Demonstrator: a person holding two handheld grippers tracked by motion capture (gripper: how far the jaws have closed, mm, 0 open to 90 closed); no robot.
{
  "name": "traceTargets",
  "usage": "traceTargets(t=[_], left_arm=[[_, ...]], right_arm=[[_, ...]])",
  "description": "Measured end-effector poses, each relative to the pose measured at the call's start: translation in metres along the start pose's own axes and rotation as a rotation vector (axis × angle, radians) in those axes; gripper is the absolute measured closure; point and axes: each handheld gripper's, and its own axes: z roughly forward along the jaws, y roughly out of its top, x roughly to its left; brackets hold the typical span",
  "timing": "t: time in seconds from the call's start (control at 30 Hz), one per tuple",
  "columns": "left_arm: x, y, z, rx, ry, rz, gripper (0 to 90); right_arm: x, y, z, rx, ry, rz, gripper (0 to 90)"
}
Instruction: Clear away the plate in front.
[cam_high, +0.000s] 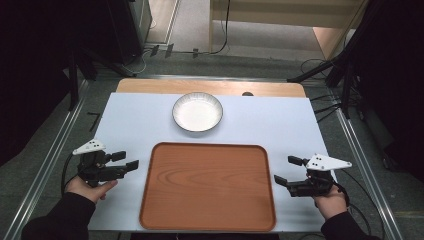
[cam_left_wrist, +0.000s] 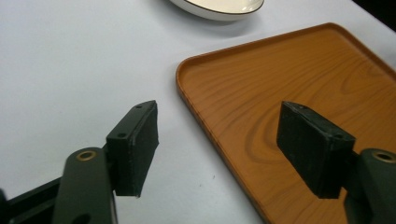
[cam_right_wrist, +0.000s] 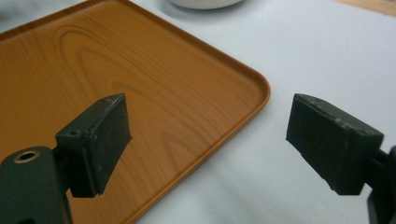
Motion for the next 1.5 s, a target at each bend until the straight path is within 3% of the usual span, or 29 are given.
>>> traceTargets(t=[0.27,0.3,0.47,0.67,1.1,1.43,1.5], left_arm=[[-0.002,0.011,0.012,0.036,0.019,0.036,29.5],[-0.001,0.016,0.014,0.041,0.036,0.045,29.0],[0.004,0.027,0.022,0.05,0.027,0.017,29.3],[0.002,0.037,0.033,0.079,0.031,0.041,30.4],[0.004,0.064,0.059,0.081,0.033,0.053,29.3],[0.005,0.085,0.085,0.093,0.088,0.08,29.2],[0.005,0.089,0.09,0.098,0.085,0.064,29.6]], right_arm=[[0.0,-0.001,0.002,0.015,0.012,0.003,14.4],[0.0,-0.001,0.002,0.015,0.012,0.004,14.4],[0.001,-0.001,0.003,0.017,0.014,-0.003,14.5],[0.001,0.0,0.003,0.013,0.013,-0.004,14.4],[0.0,0.0,0.004,0.014,0.015,-0.001,14.6],[0.0,0.0,0.004,0.02,0.015,0.002,14.6],[-0.001,0.0,0.005,0.02,0.015,0.006,14.6]])
